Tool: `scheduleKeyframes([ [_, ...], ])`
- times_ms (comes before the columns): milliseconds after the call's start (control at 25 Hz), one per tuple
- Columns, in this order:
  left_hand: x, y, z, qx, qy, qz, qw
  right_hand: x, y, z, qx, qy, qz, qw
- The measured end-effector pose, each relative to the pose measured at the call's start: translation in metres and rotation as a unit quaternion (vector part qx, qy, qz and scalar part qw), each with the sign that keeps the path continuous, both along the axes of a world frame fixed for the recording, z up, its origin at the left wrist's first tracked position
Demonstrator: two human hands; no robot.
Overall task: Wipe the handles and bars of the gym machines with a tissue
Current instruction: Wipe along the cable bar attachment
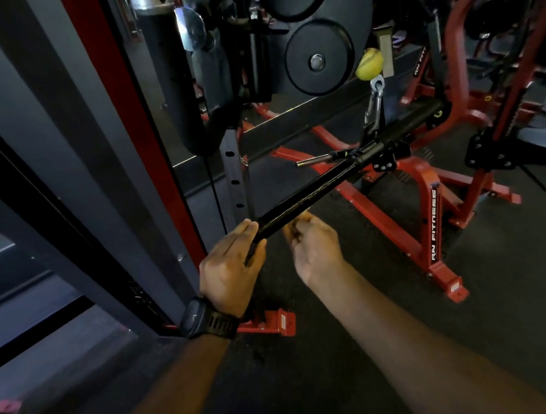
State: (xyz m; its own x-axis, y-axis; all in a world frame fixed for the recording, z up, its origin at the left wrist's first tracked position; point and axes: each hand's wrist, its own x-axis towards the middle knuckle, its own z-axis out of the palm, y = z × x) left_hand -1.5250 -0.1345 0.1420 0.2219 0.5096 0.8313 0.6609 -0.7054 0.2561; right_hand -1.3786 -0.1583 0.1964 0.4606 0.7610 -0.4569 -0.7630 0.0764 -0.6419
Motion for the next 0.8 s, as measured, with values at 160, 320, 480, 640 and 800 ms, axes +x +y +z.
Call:
scheduleKeyframes([
  [160,0.001,-0.001,0.002,-0.010,-0.002,-0.018,1.000,-0.020,-0.011,0.004,-0.025,-0.009,-0.001,1.000],
  [320,0.005,0.002,0.010,-0.007,-0.003,-0.030,1.000,-0.032,-0.018,0.013,-0.037,-0.025,0.032,0.998],
  [480,0.005,0.001,0.014,-0.020,0.014,-0.050,0.998,-0.043,-0.034,0.019,-0.057,-0.079,0.095,0.991],
  [640,0.003,0.004,0.018,0.001,0.017,-0.049,0.999,-0.036,-0.050,0.016,-0.031,-0.247,0.048,0.967],
  [800,0.003,0.005,0.015,-0.014,0.009,-0.047,0.999,0.008,-0.020,0.014,0.092,-0.730,0.015,0.677],
])
